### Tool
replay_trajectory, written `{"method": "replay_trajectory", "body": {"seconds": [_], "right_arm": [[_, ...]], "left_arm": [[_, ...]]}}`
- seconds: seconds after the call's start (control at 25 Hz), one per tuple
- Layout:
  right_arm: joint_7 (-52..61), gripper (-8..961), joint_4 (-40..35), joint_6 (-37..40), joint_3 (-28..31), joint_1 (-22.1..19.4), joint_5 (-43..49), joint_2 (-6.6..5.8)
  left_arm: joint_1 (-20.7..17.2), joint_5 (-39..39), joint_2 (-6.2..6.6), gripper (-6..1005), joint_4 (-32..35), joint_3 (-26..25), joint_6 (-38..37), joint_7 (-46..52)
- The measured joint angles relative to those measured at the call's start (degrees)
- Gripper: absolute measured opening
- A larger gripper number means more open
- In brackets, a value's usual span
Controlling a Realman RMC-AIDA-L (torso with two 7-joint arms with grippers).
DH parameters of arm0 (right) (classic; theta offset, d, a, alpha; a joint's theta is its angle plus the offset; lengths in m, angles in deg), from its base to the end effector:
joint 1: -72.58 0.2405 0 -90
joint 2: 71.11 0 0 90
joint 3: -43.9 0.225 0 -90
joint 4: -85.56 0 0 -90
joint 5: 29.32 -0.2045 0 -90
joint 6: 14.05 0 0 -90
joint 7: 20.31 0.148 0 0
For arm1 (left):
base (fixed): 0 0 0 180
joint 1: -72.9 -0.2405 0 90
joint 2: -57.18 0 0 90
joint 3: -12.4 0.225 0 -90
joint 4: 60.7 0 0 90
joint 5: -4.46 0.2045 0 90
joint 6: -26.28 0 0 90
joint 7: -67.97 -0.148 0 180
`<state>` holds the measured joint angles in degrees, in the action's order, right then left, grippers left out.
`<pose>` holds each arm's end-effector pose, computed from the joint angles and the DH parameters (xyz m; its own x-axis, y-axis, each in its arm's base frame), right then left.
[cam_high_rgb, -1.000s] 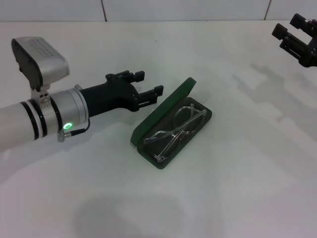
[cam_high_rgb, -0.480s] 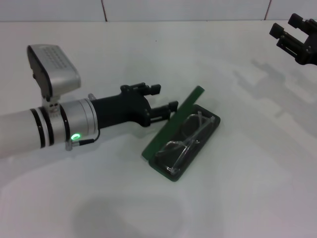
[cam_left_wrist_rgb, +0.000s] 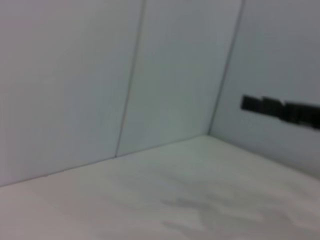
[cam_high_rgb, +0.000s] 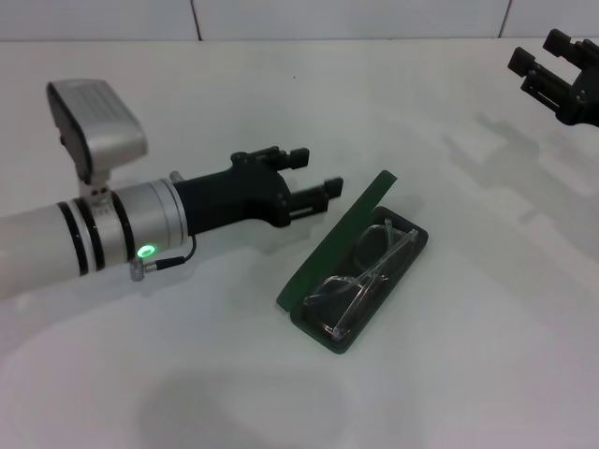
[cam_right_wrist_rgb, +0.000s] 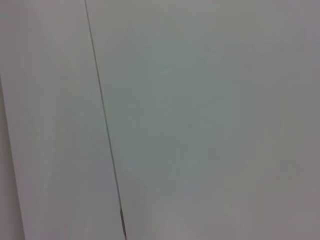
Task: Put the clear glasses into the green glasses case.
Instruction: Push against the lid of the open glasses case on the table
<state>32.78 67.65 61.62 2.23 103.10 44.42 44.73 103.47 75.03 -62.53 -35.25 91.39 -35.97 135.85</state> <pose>0.2498 0.3533 0.0410 0.6049 -0.0291 -0.7957 -0.6306 -0.6277 -0.4564 -0.2096 0.3300 -0.0634 0.7425 0.3258 0.5852 0.5331 -0.8164 -0.2219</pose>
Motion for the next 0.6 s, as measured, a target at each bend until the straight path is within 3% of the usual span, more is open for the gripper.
{"method": "replay_trajectory", "body": {"seconds": [0.2,0.32,0.48,0.6], "right_arm": [[0.0,629,0.0,0.0,0.0,-0.3,0.0,-0.01],[0.4,629,-0.4,2.5,-5.2,-0.2,0.2,-0.66],[7.1,629,-4.7,10.6,-21.1,0.7,3.0,-3.85],[15.4,628,-8.4,15.8,-29.5,2.9,8.6,-5.78]], "left_arm": [[-0.6,-0.1,0.42,700,0.1,0.0,-3.1,7.2],[-1.6,0.5,0.66,700,0.3,-0.3,-5.8,7.5],[-3.9,0.6,1.47,700,1.7,-4.1,-9.2,6.7],[-5.2,0.3,1.75,700,1.8,-9.7,-11.2,4.6]]}}
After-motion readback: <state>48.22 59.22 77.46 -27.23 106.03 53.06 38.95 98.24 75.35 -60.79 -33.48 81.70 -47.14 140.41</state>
